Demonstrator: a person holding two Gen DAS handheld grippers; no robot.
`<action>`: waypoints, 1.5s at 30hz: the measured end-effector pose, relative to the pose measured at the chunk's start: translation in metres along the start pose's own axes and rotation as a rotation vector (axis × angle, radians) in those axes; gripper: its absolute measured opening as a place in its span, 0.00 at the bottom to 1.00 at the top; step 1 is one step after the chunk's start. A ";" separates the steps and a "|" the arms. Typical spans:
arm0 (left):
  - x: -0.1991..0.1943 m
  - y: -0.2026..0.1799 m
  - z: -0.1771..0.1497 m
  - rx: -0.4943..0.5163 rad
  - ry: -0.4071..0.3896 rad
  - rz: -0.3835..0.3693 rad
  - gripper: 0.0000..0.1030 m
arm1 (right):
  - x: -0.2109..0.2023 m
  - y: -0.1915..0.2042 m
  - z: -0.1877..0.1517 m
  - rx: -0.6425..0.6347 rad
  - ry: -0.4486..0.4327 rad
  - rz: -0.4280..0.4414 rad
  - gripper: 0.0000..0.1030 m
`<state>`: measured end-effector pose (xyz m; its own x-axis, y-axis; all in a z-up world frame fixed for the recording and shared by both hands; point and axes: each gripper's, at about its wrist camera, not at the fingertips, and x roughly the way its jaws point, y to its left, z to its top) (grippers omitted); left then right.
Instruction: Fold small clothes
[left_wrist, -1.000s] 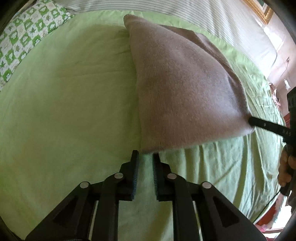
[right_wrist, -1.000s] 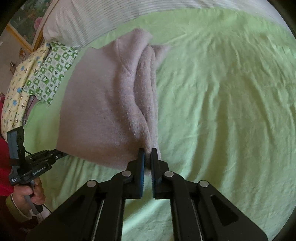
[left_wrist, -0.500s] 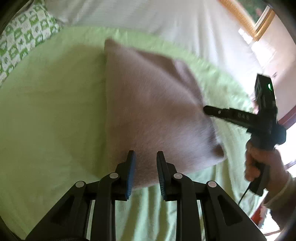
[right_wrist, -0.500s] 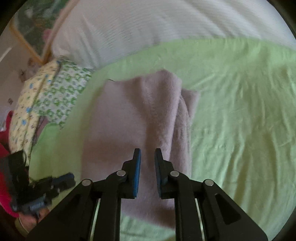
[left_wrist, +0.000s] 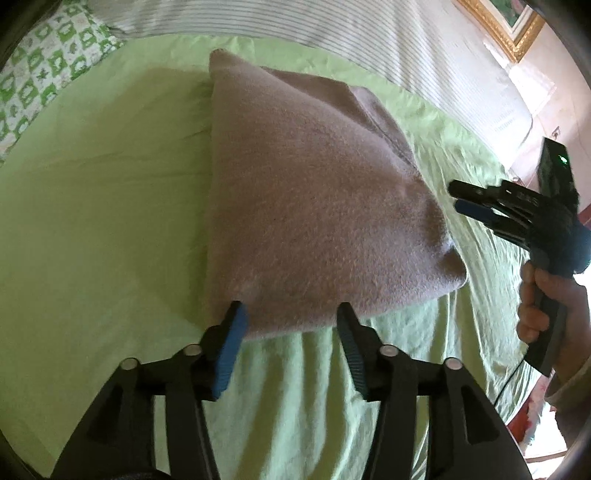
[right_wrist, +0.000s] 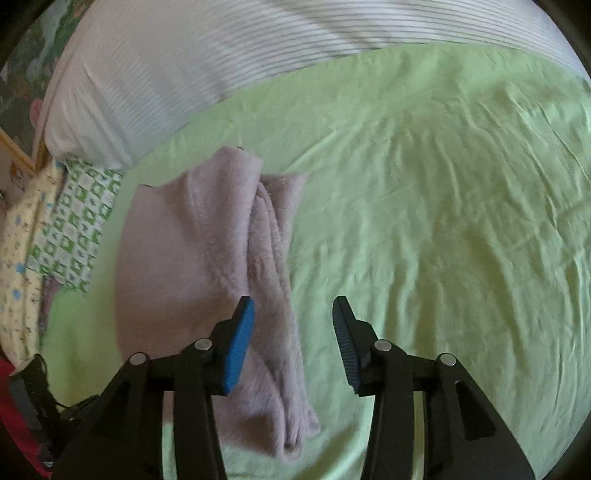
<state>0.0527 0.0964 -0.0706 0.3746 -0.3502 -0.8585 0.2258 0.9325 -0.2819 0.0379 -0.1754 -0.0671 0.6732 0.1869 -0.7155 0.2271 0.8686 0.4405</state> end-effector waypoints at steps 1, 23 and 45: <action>-0.002 0.001 -0.002 -0.005 -0.003 0.005 0.54 | -0.004 0.003 -0.003 -0.005 -0.004 0.006 0.44; -0.069 0.005 -0.028 -0.016 -0.138 0.130 0.72 | -0.050 0.015 -0.080 -0.073 -0.016 -0.074 0.47; -0.108 -0.025 -0.070 0.029 -0.272 0.154 0.82 | -0.098 0.081 -0.120 -0.304 -0.175 0.037 0.86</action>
<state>-0.0567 0.1166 -0.0009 0.6327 -0.2194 -0.7426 0.1718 0.9749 -0.1417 -0.0942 -0.0682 -0.0271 0.7933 0.1620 -0.5869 -0.0020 0.9646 0.2636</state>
